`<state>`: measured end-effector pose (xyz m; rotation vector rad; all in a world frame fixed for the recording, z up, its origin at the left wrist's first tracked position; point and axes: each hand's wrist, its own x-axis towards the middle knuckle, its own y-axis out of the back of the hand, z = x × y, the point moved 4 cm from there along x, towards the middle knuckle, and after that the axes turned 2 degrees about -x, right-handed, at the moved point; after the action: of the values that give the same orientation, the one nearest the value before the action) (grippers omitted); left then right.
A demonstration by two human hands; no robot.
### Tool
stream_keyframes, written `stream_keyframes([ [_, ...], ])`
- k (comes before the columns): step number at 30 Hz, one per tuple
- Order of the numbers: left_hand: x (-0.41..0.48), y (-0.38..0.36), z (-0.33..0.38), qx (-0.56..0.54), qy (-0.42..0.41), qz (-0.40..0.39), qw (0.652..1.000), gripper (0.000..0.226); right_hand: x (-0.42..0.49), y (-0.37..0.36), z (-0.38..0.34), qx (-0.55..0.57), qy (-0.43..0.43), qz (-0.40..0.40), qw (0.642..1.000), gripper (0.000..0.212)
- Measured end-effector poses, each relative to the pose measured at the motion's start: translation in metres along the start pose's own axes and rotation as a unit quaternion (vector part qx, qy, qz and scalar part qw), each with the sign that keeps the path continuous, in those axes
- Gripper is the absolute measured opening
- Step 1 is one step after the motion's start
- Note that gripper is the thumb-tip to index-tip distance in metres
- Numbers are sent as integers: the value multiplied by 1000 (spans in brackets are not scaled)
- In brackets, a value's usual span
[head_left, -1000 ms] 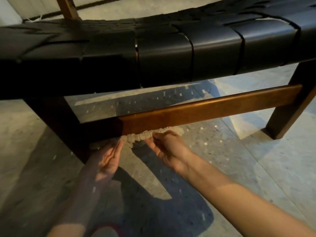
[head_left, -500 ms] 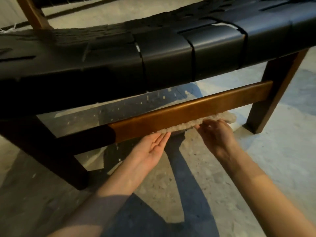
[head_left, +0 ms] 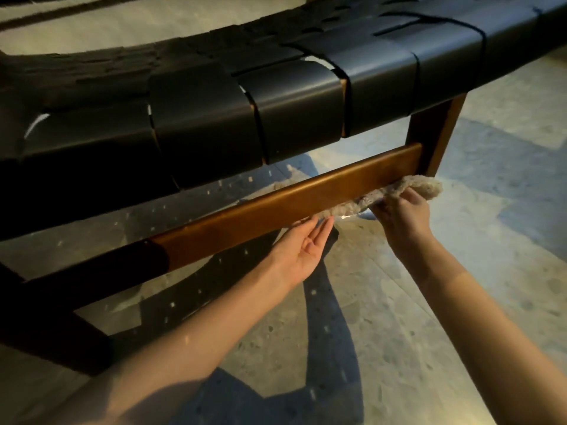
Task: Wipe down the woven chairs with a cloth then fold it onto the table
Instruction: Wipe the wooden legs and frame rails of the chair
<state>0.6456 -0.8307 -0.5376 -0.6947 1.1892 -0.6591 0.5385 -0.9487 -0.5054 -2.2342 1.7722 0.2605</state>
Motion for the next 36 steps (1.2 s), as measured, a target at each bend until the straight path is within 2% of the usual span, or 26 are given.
stream_keyframes([
  [5,-22,19,-8,24,35,47,998,23,-35,9,4,-12,27,-40,999,22],
  [9,-33,7,-33,98,102,46,989,34,-34,34,-3,-64,39,82,994,23],
  [11,-34,-10,-42,188,101,36,976,36,-29,46,-12,-90,40,135,986,22],
  [13,-29,-26,-50,310,81,42,946,35,-23,58,-22,-120,35,177,976,18],
  [16,-25,-52,-60,399,127,35,908,29,-8,72,-35,-173,21,207,963,14],
  [19,-27,-79,-66,476,197,29,857,23,3,87,-39,-201,-64,187,959,16],
  [21,-33,-95,-67,511,210,45,832,12,1,99,-45,-206,-124,189,952,17],
  [24,-55,-116,-72,549,253,60,794,10,-19,116,-62,-138,-202,233,941,27],
  [28,-93,-152,-85,589,296,68,749,8,-60,132,-102,-23,-230,322,918,22],
  [30,-115,-179,-87,601,291,60,742,11,-81,137,-131,13,-220,348,911,17],
  [36,-199,-266,-60,579,275,56,766,10,-132,136,-264,7,-168,354,920,24],
])
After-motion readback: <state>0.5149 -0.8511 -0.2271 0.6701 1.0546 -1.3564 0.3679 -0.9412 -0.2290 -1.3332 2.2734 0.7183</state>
